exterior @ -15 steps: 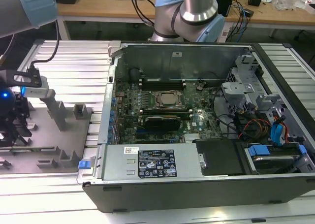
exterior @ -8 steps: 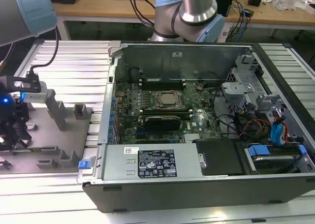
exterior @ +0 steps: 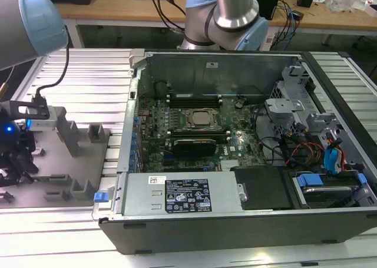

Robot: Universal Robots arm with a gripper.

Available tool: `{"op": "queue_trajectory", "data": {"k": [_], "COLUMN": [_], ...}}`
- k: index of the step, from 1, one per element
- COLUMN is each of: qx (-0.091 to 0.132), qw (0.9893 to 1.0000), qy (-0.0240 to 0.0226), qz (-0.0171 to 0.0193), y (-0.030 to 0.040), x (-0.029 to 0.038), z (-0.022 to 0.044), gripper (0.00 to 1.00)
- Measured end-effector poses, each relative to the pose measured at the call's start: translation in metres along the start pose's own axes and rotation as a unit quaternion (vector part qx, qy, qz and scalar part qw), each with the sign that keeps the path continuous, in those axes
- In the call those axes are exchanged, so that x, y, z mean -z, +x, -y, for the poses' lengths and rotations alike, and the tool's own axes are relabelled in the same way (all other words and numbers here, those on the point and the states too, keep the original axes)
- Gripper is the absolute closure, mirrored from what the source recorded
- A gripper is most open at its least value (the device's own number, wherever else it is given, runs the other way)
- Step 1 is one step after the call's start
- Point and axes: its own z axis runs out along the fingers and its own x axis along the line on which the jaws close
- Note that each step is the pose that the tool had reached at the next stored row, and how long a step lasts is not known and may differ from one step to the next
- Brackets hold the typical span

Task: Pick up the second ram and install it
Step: 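Pick up the second ram and move it above second insertion slot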

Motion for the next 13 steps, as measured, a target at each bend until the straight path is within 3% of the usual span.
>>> {"op": "queue_trajectory", "data": {"k": [5,7,13], "qx": [0.003,0.003,0.003], "qw": [1.0,1.0,1.0], "qy": [0.0,0.0001,0.0], "qz": [0.0,0.0,0.0001], "y": [0.0002,-0.0003,-0.0005], "x": [-0.0118,-0.0153,-0.0161], "z": [-0.0012,0.0017,0.0027], "gripper": [0.7,0.7,0.71]}}
